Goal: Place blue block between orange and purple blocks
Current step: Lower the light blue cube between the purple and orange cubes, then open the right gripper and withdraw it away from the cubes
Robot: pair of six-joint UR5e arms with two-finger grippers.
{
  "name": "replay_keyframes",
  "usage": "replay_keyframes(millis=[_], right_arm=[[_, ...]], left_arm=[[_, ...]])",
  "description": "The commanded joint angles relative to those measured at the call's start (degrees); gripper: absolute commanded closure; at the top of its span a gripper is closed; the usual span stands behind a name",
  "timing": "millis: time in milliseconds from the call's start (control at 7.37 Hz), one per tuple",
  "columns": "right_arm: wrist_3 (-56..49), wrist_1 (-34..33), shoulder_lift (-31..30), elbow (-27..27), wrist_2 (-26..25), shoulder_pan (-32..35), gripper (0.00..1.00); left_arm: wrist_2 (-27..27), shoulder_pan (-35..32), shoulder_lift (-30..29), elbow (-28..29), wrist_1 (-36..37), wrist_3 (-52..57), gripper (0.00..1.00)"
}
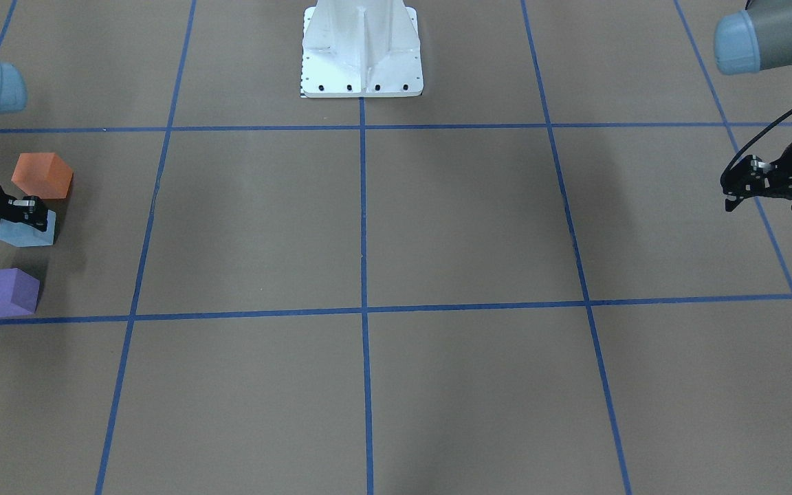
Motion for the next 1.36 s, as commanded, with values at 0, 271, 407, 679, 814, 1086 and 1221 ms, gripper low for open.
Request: replay_keyframes(millis=[0,271,407,679,814,1086,1221], right_arm=[[0.0,0.0,0.02,0.06,-0.04,-0.05,0.01],[0.09,0.09,-0.07,0.67,-0.04,-0.05,0.01],[0.0,0.09,-0.07,3.38,0.05,0.21,0.01],[-0.52,0.0,-2.69,13.37,0.75,6.85,0.01],[-1.48,-0.35,-2.88,15.25,1.62,12.37,0.01],[-14.77,-1.66,-2.27,12.39,7.69,23.63,0.01],[-22.42,-4.71,-2.18,10.37,7.79,26.12,0.01]], left_arm=[[0.07,0.01,-0.16,0.03,0.0,0.0,0.0],[0.07,0.01,-0.25,0.03,0.0,0.0,0.0],[0.07,0.01,-0.34,-0.05,0.09,0.0,0.0],[0.07,-0.61,-0.25,-0.58,0.09,0.0,0.0],[-0.45,-3.05,0.18,-0.67,-0.35,0.52,0.0],[-0.64,-9.1,2.02,0.38,-0.35,9.54,0.0],[-2.12,-13.57,3.34,1.69,-0.44,14.02,0.0]])
